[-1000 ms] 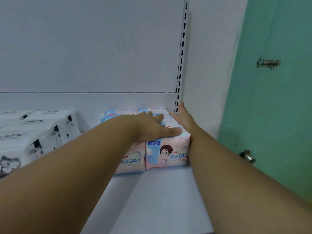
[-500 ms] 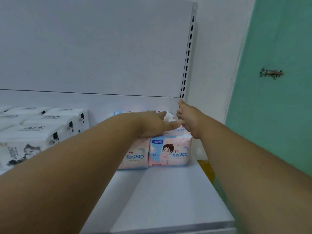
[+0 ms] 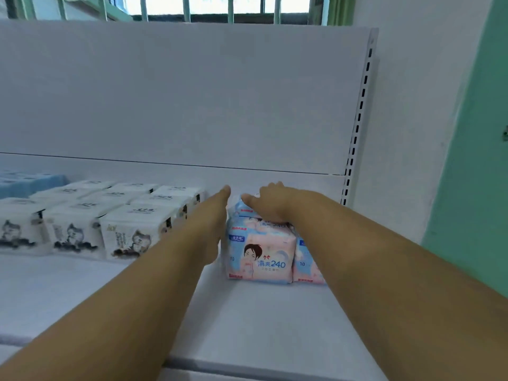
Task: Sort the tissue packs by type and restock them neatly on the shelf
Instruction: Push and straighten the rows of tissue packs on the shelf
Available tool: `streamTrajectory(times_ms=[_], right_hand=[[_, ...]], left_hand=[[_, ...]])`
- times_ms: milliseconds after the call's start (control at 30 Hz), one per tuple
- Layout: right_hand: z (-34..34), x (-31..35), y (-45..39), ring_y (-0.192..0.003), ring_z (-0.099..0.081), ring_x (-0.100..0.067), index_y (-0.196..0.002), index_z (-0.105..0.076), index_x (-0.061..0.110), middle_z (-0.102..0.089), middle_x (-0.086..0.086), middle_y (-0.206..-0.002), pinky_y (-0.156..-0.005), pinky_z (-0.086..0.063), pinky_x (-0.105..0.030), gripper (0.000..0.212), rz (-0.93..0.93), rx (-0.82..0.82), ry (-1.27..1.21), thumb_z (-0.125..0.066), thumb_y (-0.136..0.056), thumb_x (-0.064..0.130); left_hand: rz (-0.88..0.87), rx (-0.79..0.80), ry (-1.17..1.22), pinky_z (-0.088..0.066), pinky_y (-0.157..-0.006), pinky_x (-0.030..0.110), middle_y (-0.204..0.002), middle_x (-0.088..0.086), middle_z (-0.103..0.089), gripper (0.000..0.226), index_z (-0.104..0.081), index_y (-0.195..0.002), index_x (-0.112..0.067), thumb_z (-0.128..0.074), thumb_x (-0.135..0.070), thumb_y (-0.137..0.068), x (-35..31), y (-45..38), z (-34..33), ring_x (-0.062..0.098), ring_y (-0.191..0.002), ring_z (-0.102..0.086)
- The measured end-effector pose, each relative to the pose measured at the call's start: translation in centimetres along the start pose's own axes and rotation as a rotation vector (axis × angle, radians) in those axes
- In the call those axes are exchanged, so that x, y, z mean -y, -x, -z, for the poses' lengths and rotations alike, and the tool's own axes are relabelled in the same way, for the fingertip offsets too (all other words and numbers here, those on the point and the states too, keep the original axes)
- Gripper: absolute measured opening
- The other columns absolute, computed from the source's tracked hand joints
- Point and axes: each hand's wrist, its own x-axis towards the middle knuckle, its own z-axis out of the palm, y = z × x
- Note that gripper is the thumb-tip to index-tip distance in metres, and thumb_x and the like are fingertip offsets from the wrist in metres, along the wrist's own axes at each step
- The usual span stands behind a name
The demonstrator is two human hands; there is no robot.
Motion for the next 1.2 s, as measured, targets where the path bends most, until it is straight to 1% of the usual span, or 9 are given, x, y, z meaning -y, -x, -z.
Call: streamTrajectory(times_ms=[67, 200, 333, 400, 667, 767, 900, 1067, 1200], right_hand=[[-0.5, 0.0, -0.5, -0.151, -0.007, -0.028, -0.157, -0.014, 0.013, -0.01, -0.015, -0.164, -0.121, -0.01, -0.05, 0.082, -0.011, 0.056, -0.005, -0.014, -0.096, 0.069], [-0.7, -0.1, -0.5, -0.151, -0.007, -0.029, -0.158, -0.006, 0.016, -0.006, -0.014, -0.164, -0.121, -0.007, -0.045, 0.073, 0.019, 0.093, -0.011, -0.012, -0.1, 0.062], [-0.9, -0.2, -1.0, -0.152, -0.003, -0.03, -0.157, -0.002, 0.022, -0.003, -0.014, -0.164, -0.121, -0.005, -0.045, 0.066, 0.029, 0.091, -0.047, -0.008, -0.102, 0.057], [-1.4, -0.4, -1.8, -0.151, -0.005, -0.031, -0.158, -0.005, 0.019, -0.005, -0.015, -0.164, -0.122, -0.007, -0.048, 0.071, 0.024, 0.078, -0.046, -0.008, -0.1, 0.061], [-2.8, -1.1, -4.2, -0.146, -0.023, -0.037, -0.157, -0.015, 0.022, -0.018, -0.016, -0.162, -0.118, -0.021, -0.054, 0.082, 0.075, 0.036, 0.077, -0.008, -0.091, 0.069], [-2.9, -1.3, -4.5, -0.145, -0.025, -0.034, -0.157, -0.016, 0.023, -0.02, -0.014, -0.161, -0.118, -0.023, -0.051, 0.071, 0.069, 0.04, 0.044, -0.013, -0.098, 0.063], [-2.4, -1.0, -4.0, -0.144, -0.028, -0.031, -0.155, -0.021, 0.019, -0.025, -0.013, -0.16, -0.119, -0.023, -0.048, 0.068, 0.061, 0.034, -0.01, -0.014, -0.101, 0.06], [-2.1, -0.4, -3.2, -0.145, -0.027, -0.03, -0.155, -0.021, 0.014, -0.023, -0.013, -0.161, -0.119, -0.021, -0.048, 0.073, 0.032, 0.032, -0.038, -0.016, -0.1, 0.061], [-1.1, 0.0, -1.6, -0.146, -0.024, -0.03, -0.156, -0.02, 0.015, -0.023, -0.014, -0.161, -0.12, -0.019, -0.045, 0.065, 0.03, 0.059, 0.01, -0.015, -0.103, 0.054]], left_hand=[[0.09, 0.151, 0.076, -0.057, -0.053, 0.031, -0.085, 0.01, -0.075, 0.06, -0.052, -0.125, -0.01, -0.035, -0.061, -0.099, 0.7, 0.3, -0.7, 0.023, -0.063, -0.073], [0.113, 0.324, 0.151, -0.056, -0.074, 0.042, -0.107, 0.018, -0.073, 0.08, -0.061, -0.12, -0.013, -0.02, -0.075, -0.092, 1.1, -1.0, -0.6, 0.034, -0.088, -0.073], [0.141, 0.219, 0.204, -0.052, -0.09, 0.05, -0.125, 0.017, -0.061, 0.072, -0.04, -0.136, -0.023, -0.024, -0.077, -0.09, 0.4, -2.4, -0.3, 0.04, -0.106, -0.065], [0.122, 0.222, 0.198, -0.05, -0.093, 0.049, -0.124, 0.018, -0.063, 0.08, -0.055, -0.129, -0.014, -0.021, -0.075, -0.092, 0.2, -2.4, -0.9, 0.04, -0.109, -0.063], [0.033, 0.127, 0.077, -0.055, -0.051, 0.027, -0.091, 0.009, -0.071, 0.068, -0.055, -0.129, -0.012, -0.027, -0.065, -0.097, 0.7, -5.0, -1.9, 0.024, -0.074, -0.07], [0.008, 0.13, 0.052, -0.052, -0.046, 0.024, -0.052, 0.002, -0.067, 0.052, -0.057, -0.097, -0.016, -0.028, -0.059, -0.1, 1.0, -5.5, -2.0, 0.016, -0.047, -0.067], [0.071, 0.216, 0.063, -0.057, -0.059, 0.027, -0.095, 0.012, -0.069, 0.068, -0.062, -0.11, -0.014, -0.023, -0.067, -0.096, 0.7, -5.9, -2.0, 0.025, -0.077, -0.068], [0.1, 0.232, 0.092, -0.055, -0.08, 0.039, -0.113, 0.015, -0.069, 0.07, -0.064, -0.104, -0.015, -0.023, -0.071, -0.094, 0.7, -5.3, -1.7, 0.03, -0.093, -0.068], [0.09, 0.234, 0.13, -0.057, -0.083, 0.041, -0.114, 0.016, -0.069, 0.078, -0.053, -0.134, -0.01, -0.023, -0.07, -0.095, 0.4, -4.3, -1.5, 0.03, -0.092, -0.071]])
